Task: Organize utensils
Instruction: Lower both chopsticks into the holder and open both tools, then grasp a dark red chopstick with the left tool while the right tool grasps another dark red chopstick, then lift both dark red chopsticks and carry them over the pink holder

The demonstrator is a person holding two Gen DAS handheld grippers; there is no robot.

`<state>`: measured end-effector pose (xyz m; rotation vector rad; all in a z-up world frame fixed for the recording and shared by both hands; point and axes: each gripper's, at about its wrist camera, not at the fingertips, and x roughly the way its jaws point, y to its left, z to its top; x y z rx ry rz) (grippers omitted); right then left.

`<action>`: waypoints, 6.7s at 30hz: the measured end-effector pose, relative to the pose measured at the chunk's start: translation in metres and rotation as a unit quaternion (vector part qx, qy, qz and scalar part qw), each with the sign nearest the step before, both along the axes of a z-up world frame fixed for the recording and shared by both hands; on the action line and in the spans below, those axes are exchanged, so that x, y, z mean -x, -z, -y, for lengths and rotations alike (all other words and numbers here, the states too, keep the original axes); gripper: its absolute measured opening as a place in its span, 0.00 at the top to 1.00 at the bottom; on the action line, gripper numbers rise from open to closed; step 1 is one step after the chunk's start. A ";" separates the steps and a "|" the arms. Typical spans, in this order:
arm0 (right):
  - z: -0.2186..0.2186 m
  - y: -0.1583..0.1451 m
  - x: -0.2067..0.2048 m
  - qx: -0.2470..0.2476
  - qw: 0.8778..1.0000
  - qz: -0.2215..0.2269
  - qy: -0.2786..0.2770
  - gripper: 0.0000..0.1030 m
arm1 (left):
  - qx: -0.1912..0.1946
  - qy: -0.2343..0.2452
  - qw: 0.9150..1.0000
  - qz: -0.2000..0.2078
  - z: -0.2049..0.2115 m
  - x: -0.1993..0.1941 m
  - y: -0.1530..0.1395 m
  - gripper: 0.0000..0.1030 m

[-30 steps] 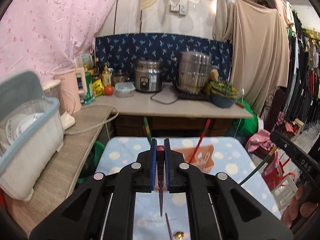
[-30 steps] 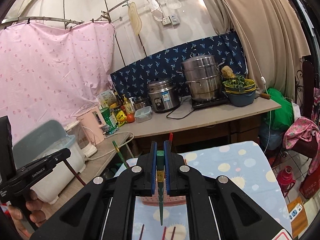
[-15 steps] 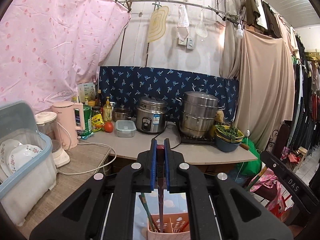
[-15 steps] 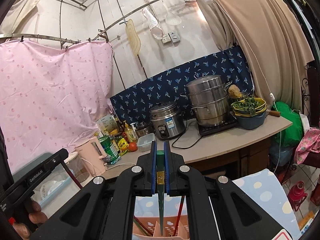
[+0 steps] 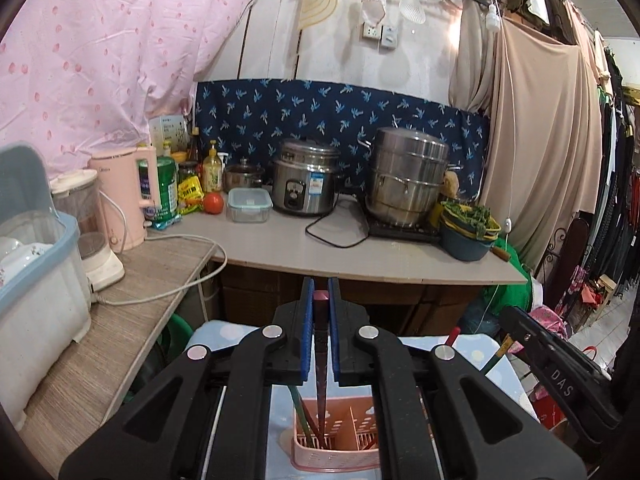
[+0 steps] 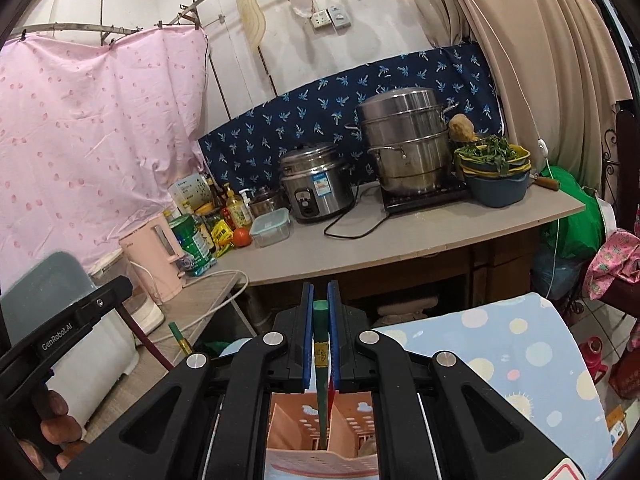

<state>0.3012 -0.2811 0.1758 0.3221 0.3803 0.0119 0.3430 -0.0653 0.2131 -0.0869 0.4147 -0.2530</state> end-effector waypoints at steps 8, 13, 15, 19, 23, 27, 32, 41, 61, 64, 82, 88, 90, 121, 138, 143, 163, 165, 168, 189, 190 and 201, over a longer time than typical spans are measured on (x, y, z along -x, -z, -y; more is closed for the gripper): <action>-0.003 0.014 0.002 0.015 1.000 -0.017 0.004 0.91 | -0.002 -0.001 1.000 -0.018 0.001 -0.001 0.015 0.93; 0.001 0.012 0.012 0.012 1.000 -0.013 0.008 0.81 | -0.009 -0.003 1.000 -0.011 0.000 0.007 0.015 0.75; 0.003 0.009 0.017 0.010 1.000 -0.011 0.007 0.79 | -0.007 -0.005 1.000 -0.009 -0.002 0.010 0.014 0.68; 0.004 0.006 0.032 0.009 1.000 -0.007 0.004 0.78 | -0.013 -0.004 1.000 -0.008 -0.004 0.019 0.012 0.66; 0.003 0.006 0.048 0.004 1.000 -0.009 -0.004 0.78 | -0.021 -0.004 1.000 -0.011 -0.006 0.031 0.013 0.65; -0.003 0.011 0.069 0.001 1.000 -0.017 -0.016 0.77 | -0.039 -0.006 0.999 -0.019 -0.006 0.046 0.018 0.65; -0.016 0.021 0.099 0.012 0.999 -0.026 -0.033 0.77 | -0.056 0.000 0.998 -0.036 -0.008 0.070 0.032 0.65; -0.035 0.054 0.162 0.033 0.997 -0.055 -0.039 0.65 | -0.080 0.006 0.995 -0.063 -0.020 0.116 0.064 0.59; -0.080 0.188 0.269 0.084 0.977 -0.192 -0.039 0.65 | -0.097 0.009 0.981 -0.169 -0.039 0.214 0.179 0.53; -0.082 0.197 0.272 0.077 0.975 -0.203 -0.038 0.64 | -0.096 0.011 0.978 -0.185 -0.040 0.224 0.193 0.53; -0.095 0.217 0.273 0.082 0.972 -0.217 -0.038 0.73 | -0.092 0.020 0.969 -0.228 -0.041 0.242 0.227 0.52; -0.098 0.220 0.275 0.096 0.970 -0.219 -0.036 0.81 | -0.090 0.023 0.968 -0.233 -0.040 0.244 0.229 0.52; -0.098 0.220 0.276 0.100 0.970 -0.217 -0.035 0.83 | -0.091 0.025 0.968 -0.233 -0.039 0.246 0.230 0.52; -0.089 0.223 0.288 0.084 0.973 -0.211 -0.028 0.93 | -0.112 0.054 0.962 -0.245 -0.022 0.271 0.249 0.59; -0.084 0.220 0.292 0.071 0.974 -0.214 -0.031 0.93 | -0.100 0.070 0.957 -0.263 -0.022 0.271 0.247 0.93; -0.081 0.208 0.295 0.065 0.977 -0.202 -0.029 0.93 | -0.096 0.068 0.958 -0.263 -0.024 0.271 0.242 0.93; -0.043 0.118 0.282 0.037 0.993 -0.110 -0.009 0.94 | -0.067 0.047 0.977 -0.196 -0.042 0.245 0.164 0.93; -0.040 0.108 0.277 0.037 0.994 -0.100 -0.008 0.94 | -0.067 0.042 0.980 -0.185 -0.042 0.237 0.153 0.93; -0.036 0.091 0.268 0.043 0.996 -0.081 -0.007 0.94 | -0.069 0.040 0.982 -0.169 -0.041 0.225 0.137 0.93; -0.014 0.009 0.186 0.015 0.999 -0.011 -0.035 0.94 | -0.075 0.031 0.993 -0.084 -0.025 0.151 0.046 0.93; -0.014 0.005 0.181 0.014 0.999 -0.006 -0.035 0.94 | -0.071 0.031 0.994 -0.081 -0.025 0.145 0.040 0.93; -0.001 -0.047 0.118 -0.008 0.998 0.050 -0.031 0.94 | -0.034 0.019 0.999 -0.005 -0.018 0.096 -0.046 0.93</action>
